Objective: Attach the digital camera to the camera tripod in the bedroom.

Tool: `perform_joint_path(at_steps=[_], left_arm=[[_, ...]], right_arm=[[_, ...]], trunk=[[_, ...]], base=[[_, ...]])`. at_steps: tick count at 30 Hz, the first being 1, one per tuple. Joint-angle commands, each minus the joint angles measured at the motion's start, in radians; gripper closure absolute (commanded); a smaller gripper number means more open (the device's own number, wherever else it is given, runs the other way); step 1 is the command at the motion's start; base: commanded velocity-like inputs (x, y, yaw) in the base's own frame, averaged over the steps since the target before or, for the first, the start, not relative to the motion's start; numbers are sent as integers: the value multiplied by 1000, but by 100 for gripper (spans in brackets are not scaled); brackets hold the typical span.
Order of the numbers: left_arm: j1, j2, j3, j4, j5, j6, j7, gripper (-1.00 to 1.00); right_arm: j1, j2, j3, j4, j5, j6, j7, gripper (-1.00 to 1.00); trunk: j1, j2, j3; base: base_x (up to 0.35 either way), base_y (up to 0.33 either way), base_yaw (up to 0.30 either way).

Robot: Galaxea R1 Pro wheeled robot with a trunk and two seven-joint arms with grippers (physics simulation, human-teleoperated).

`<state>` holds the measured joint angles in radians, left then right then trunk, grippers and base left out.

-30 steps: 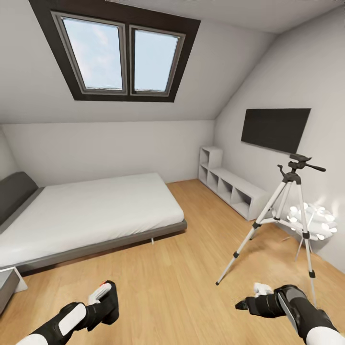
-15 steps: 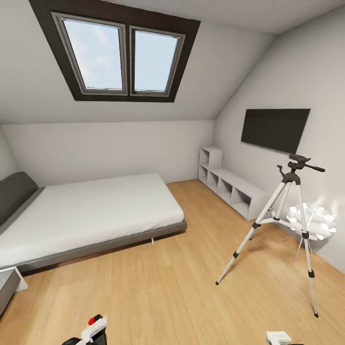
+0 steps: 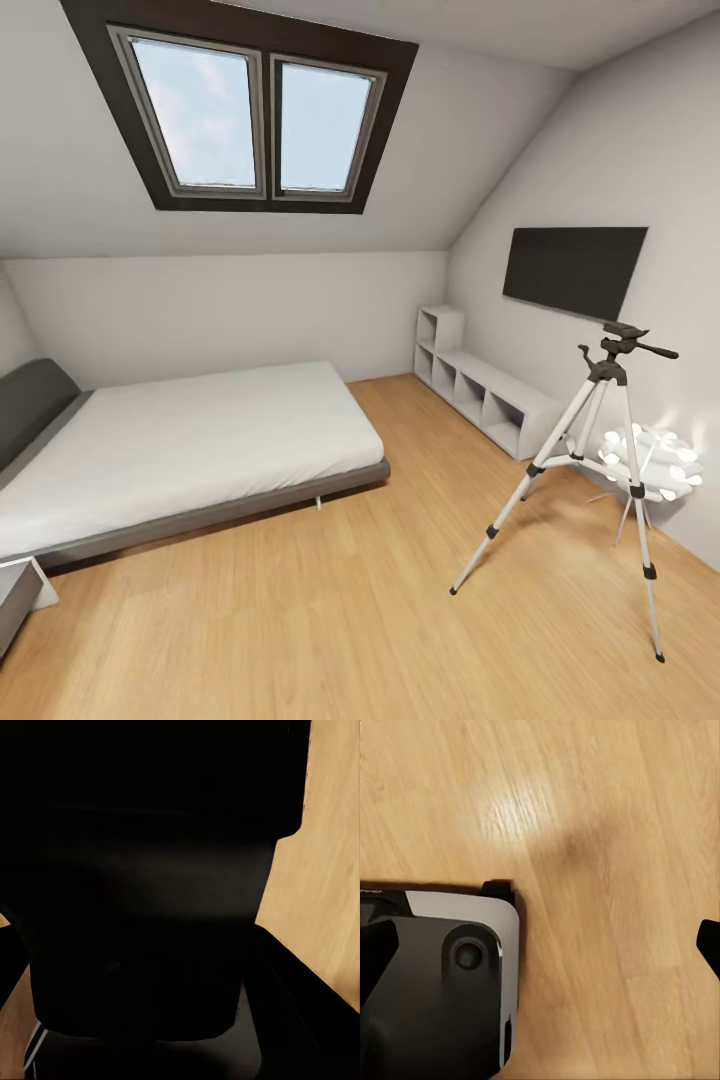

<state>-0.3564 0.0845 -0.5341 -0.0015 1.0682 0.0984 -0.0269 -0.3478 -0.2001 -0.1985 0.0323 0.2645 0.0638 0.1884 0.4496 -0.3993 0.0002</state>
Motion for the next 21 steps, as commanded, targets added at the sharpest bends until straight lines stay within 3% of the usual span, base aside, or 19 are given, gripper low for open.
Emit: perform_joint_path(at_steps=[1,21], left_arm=[[4,-1,-9,0,9,3,-4,100],[102,-15,-9,0,9,-55,-4,100]], right_arm=[[4,0,-9,1,9,-5,2,-100],[41,4,-9,2,6,-54,0,-100]], trunk=[[0,-1,0],[0,-1,0]], base=[[0,0,0],[0,0,0]])
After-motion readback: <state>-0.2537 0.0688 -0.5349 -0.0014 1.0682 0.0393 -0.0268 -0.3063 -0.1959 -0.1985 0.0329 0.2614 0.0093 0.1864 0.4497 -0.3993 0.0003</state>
